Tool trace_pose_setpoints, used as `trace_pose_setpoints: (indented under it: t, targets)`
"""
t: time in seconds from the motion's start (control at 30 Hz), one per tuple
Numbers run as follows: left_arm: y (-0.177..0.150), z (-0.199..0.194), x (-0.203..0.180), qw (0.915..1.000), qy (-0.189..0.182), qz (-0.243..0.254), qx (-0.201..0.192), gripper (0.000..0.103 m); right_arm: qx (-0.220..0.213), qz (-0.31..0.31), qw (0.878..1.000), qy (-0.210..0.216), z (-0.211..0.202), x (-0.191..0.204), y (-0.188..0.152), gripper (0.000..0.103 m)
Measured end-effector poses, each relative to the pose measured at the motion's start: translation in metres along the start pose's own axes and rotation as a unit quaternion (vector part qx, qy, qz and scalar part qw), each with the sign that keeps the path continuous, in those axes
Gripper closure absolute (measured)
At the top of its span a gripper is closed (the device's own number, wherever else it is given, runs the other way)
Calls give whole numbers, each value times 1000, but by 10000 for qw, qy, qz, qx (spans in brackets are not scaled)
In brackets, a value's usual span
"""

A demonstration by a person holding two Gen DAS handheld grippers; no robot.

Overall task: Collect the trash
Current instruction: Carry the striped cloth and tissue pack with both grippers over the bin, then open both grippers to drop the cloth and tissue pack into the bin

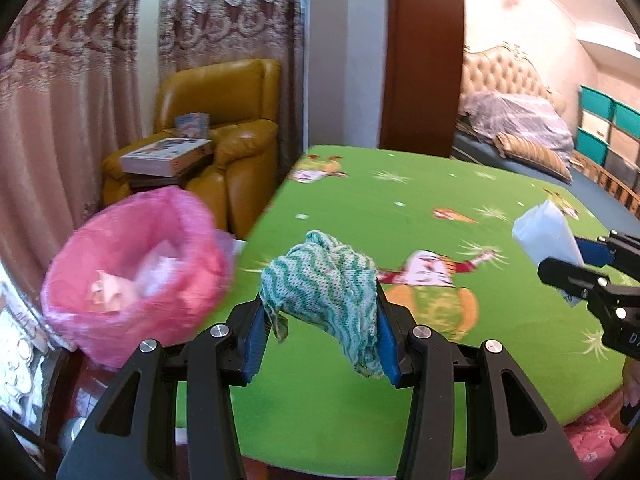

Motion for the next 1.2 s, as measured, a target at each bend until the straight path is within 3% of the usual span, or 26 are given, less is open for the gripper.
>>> trace_pose_setpoints:
  t: [0.33, 0.53, 0.77, 0.93, 1.2]
  targets:
    - [19, -30, 106, 9957, 794, -408, -253, 59, 7, -545, 9962, 677, 43, 71, 41, 65]
    - [28, -28, 165, 9915, 1188, -495, -177, 59, 82, -454, 9933, 1060, 77, 97, 74, 65]
    - [34, 0, 208, 9894, 1202, -819, 56, 59, 186, -563, 9889, 1365, 124, 140, 108, 65]
    - [46, 12, 237, 9859, 1171, -1193, 42, 59, 246, -822, 9862, 1419, 159, 172, 128, 65]
    - [70, 27, 265, 9838, 1190, -1339, 39, 59, 236, -1056, 9829, 1492, 196, 196, 151, 63]
Point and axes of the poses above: each gripper's, at about its wrist camera, not at the fingertips, and z roughly the way its jaws point, x to its left, y to its top, the point moved 7 cm from there along z, roughly the way its jaws point, and after that the axes turned 4 degrees about -x, right-handed, at the moved point
